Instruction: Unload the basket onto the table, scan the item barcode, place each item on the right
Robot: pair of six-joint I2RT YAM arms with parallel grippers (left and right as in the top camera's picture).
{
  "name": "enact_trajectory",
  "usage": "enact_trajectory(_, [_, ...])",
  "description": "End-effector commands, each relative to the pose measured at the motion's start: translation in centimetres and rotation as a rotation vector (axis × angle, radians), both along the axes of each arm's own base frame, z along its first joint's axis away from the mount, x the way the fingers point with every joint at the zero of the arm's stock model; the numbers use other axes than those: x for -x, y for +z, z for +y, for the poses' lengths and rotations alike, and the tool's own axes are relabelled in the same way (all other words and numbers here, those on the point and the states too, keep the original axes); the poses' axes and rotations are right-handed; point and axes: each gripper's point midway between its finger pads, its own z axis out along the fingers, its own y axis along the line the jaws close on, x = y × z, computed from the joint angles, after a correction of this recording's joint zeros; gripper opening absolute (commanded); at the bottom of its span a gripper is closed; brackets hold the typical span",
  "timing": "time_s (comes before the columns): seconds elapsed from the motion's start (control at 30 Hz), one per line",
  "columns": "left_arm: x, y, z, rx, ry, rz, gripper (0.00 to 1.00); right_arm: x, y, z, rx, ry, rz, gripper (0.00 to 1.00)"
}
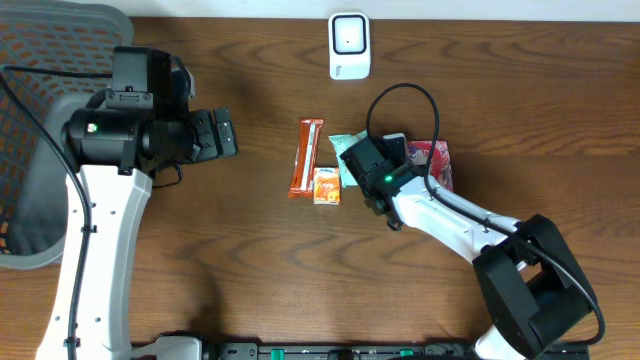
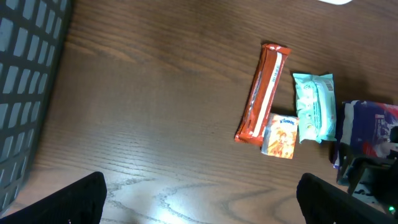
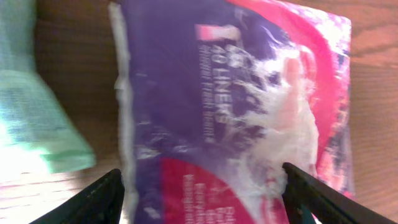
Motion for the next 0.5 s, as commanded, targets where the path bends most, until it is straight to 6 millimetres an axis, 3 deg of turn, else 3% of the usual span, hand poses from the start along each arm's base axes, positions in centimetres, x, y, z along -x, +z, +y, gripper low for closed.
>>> enact_trajectory(0.0, [-0.1,0.0,0.2,-0.007,0.004,0.002,0.98,-0.5,-0.1,-1.8,0.044,-0.054,-0.008,0.74])
enact_trajectory(0.2, [-0.1,0.0,0.2,-0.007,0.004,0.002,0.98,-0.1,-2.1,-1.4,-0.002,-0.054,0.053,0.69])
enact_trajectory(0.33, [-0.1,0.0,0.2,-0.007,0.004,0.002,0.98,0.0,-2.2,-0.5,-0.056,-0.049,0.072,0.27])
enact_trajectory(0.43, [-0.1,0.0,0.2,-0.007,0.004,0.002,0.98,-0.5,-1.0,0.6,-0.121,-0.039,0.067,0.04])
enact_trajectory(0.47, [-0.1,0.0,0.2,-0.007,0.004,0.002,0.98,-0.8,-0.2,0.9,-0.143,-0.039,0.062,0.01])
